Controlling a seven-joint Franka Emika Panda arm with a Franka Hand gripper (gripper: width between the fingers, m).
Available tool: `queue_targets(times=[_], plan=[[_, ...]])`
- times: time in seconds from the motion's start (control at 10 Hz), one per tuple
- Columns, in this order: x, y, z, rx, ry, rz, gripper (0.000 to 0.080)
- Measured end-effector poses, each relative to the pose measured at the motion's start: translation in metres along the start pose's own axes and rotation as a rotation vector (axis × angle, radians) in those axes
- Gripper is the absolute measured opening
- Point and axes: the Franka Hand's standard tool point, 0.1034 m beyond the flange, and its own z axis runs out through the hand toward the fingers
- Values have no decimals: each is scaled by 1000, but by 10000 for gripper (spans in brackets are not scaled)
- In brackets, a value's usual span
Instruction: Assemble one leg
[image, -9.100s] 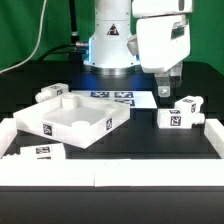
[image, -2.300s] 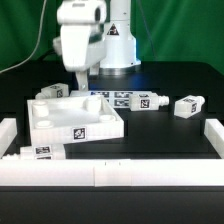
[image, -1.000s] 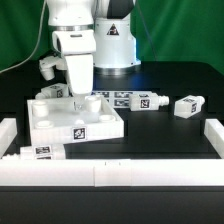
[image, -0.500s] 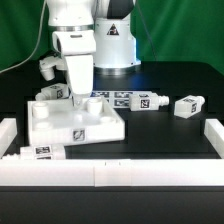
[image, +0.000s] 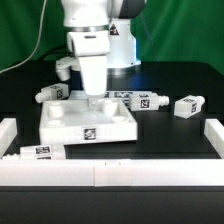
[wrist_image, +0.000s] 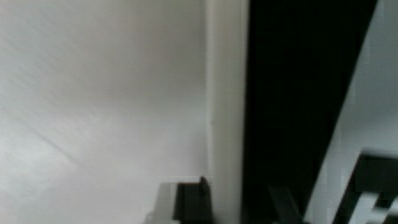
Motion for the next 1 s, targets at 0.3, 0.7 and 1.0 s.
queue_targets(times=[0.3,0.7,1.0], plan=[[43,34,-3,25,-12,42,55],[55,58,-5,36,-20,6,55],[55,56,-3,42,-19,8,55]])
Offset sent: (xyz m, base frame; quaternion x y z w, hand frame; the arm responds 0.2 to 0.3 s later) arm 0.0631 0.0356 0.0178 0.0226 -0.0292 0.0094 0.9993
